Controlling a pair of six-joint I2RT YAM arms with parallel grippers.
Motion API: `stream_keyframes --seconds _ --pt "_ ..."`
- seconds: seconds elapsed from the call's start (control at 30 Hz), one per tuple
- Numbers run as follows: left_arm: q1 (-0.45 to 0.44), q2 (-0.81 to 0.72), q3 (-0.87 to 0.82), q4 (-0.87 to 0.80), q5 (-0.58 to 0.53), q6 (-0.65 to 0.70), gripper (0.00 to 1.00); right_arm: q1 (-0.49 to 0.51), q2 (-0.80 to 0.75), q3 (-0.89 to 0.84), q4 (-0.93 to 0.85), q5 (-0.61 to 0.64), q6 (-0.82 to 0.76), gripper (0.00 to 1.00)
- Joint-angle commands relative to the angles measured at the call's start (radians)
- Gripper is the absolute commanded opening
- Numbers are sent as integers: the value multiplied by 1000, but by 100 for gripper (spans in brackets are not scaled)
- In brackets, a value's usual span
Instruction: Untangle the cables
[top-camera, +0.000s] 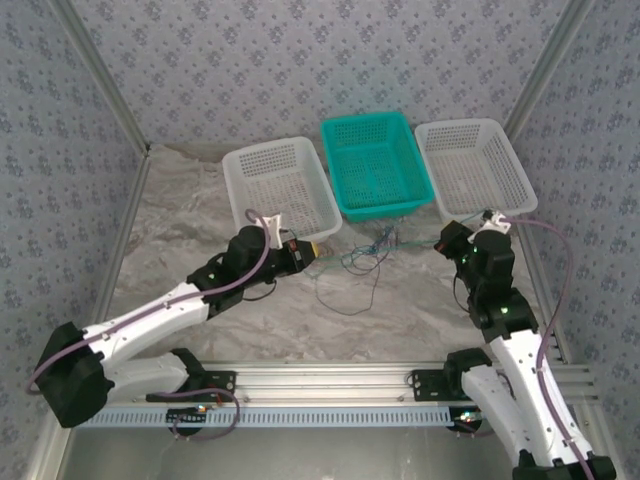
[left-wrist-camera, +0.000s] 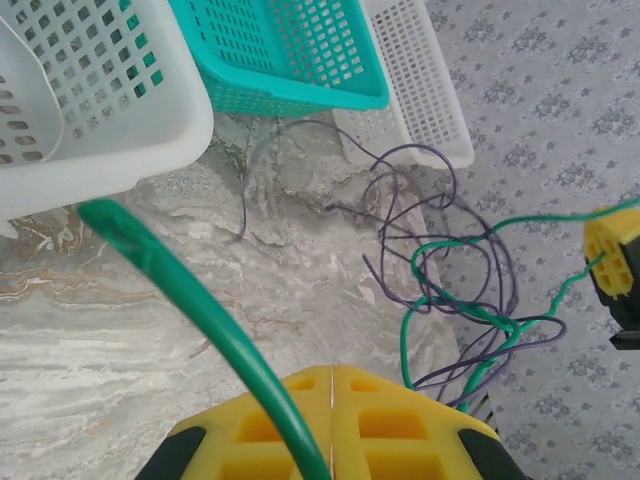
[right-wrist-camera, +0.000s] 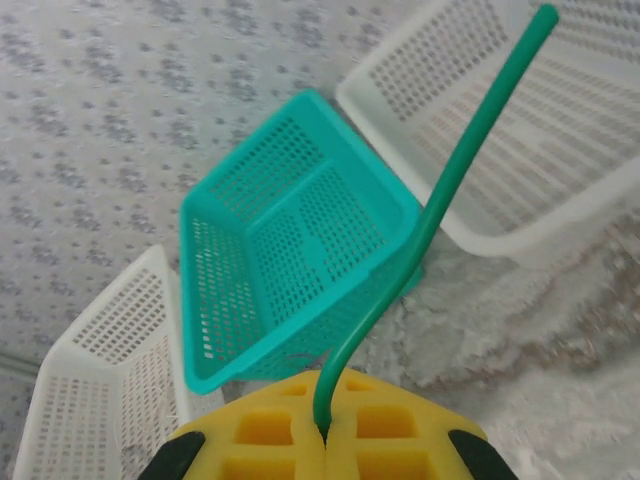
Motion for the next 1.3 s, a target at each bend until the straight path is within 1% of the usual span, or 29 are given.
stream_keyframes --seconds 0.0,0.1,0.17,0.27,0.57,0.77,0.87,1.0,1.1,1.2,1.27 --pt "49 -83 -29 -130 -75 38 0 -106 35 74 -133 73 47 0" --pt "78 -148 -44 -194 -103 42 0 -186 82 111 -192 36 48 0" --pt "96 -192 -61 -211 -106 44 0 -240 103 121 -188 1 40 0" --pt "111 -232 -78 -246 -109 44 0 -302 124 131 -205 -12 48 0" --pt "119 -278 -111 -291 -122 29 0 -482 161 146 -282 -8 37 0" --pt "123 -306 -128 -332 -156 34 0 -598 193 157 -282 -11 14 0" --pt "133 -330 -143 -359 -174 40 0 -662 215 165 -283 -33 19 0" --pt "162 -363 -167 -400 -180 52 0 -694 233 174 -274 -43 46 0" --pt "195 -381 -189 -379 -145 62 0 -702 240 183 -223 -106 68 0" --pt "222 -371 -187 -398 -112 79 0 -710 250 230 -250 -102 76 0" --pt "229 -370 -187 -419 -108 89 0 -745 261 256 -239 -190 78 0"
